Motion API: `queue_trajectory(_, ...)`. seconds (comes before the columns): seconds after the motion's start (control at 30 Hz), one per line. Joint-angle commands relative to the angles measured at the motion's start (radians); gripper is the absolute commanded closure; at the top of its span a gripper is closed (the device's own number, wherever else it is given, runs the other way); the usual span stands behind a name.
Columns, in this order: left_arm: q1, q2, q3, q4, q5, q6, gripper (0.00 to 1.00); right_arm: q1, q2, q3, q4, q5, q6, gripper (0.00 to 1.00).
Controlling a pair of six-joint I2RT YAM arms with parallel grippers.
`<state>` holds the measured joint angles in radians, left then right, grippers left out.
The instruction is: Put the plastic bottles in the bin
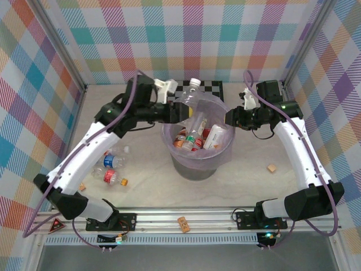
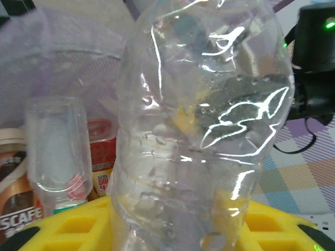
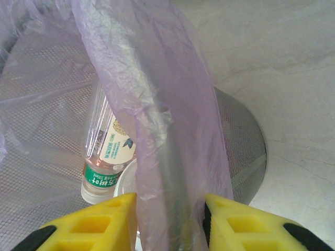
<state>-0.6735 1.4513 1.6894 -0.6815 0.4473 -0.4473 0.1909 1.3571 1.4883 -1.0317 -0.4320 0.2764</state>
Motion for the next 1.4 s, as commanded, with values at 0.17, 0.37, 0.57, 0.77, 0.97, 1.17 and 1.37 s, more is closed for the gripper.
queue_trajectory(0.17, -0.088, 0.124, 0.021, 0.000, -0.072, -0.084, 0.62, 0.013, -0.003, 0.030, 0.012, -0.016, 0.010, 0.63)
queue_trajectory(0.37, -0.115, 0.150, -0.059, 0.000, -0.133, -0.153, 0.61, 0.014, -0.002, 0.035, 0.008, -0.010, 0.006, 0.63)
queue_trajectory(0.57, -0.127, 0.155, -0.107, 0.007, -0.140, -0.158, 0.48, 0.014, 0.003, 0.063, -0.007, -0.007, -0.004, 0.62)
queue_trajectory(0.77, -0.128, 0.115, -0.112, 0.056, -0.125, -0.103, 0.17, 0.014, 0.005, 0.125, -0.029, 0.006, -0.015, 0.57)
queue_trajectory(0.97, -0.127, 0.111, -0.050, -0.006, -0.241, -0.022, 0.17, 0.014, 0.013, 0.141, -0.030, 0.003, -0.018, 0.56)
queue_trajectory(1.17, -0.129, 0.194, -0.040, -0.003, -0.214, -0.042, 0.45, 0.015, 0.012, 0.136, -0.030, 0.004, -0.016, 0.56)
queue_trajectory(1.37, -0.138, 0.224, -0.098, 0.012, -0.176, -0.062, 0.58, 0.015, 0.011, 0.135, -0.032, 0.009, -0.017, 0.56)
